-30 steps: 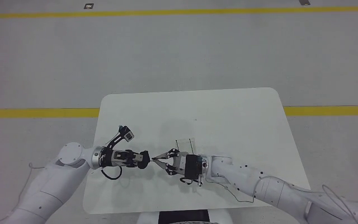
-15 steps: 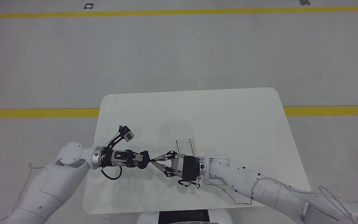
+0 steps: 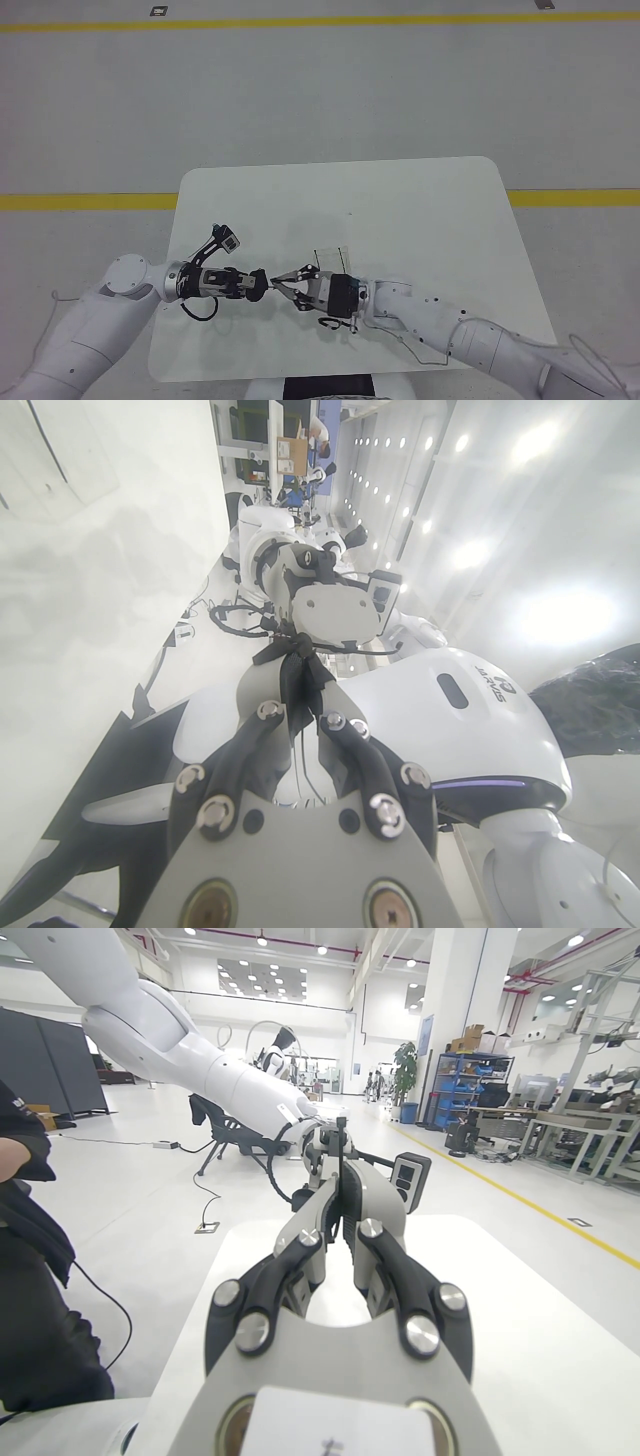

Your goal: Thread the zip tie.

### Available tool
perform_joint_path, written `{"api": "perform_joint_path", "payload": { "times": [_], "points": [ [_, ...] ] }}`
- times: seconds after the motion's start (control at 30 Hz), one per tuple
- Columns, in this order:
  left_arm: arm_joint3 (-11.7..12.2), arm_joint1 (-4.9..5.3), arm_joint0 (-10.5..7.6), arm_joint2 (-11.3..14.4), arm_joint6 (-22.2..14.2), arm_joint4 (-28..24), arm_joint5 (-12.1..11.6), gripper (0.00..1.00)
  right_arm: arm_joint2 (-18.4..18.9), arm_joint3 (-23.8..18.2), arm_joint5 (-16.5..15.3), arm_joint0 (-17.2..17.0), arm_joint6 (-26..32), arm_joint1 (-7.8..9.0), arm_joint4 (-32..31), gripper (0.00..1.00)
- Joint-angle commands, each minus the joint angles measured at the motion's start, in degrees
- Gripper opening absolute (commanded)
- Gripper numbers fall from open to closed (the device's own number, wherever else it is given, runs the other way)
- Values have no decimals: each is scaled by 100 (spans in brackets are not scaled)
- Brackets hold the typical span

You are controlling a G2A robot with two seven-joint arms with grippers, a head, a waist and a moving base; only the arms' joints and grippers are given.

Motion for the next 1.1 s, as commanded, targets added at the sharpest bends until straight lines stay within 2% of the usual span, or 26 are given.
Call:
{"api": "perform_joint_path", "payload": {
  "times": [0.0,0.33,0.7,0.73,0.77,0.8,1.07],
  "points": [
    [0,0,0,0,0,0,0,0,17,8,0,-27,42,-14,-34,0],
    [0,0,0,0,0,0,0,0,-99,72,0,-23,97,-47,10,0],
    [0,0,0,0,0,0,0,0,-21,129,0,-66,29,-76,6,0],
    [0,0,0,0,0,0,0,0,-17,126,0,-72,8,-77,-4,11],
    [0,0,0,0,0,0,0,0,-18,129,0,-75,-3,-76,-13,38],
    [0,0,0,0,0,0,0,0,-12,140,0,-79,-7,-74,-7,100],
    [0,0,0,0,0,0,0,0,293,143,0,-185,-110,13,-146,100]
  ]
}}
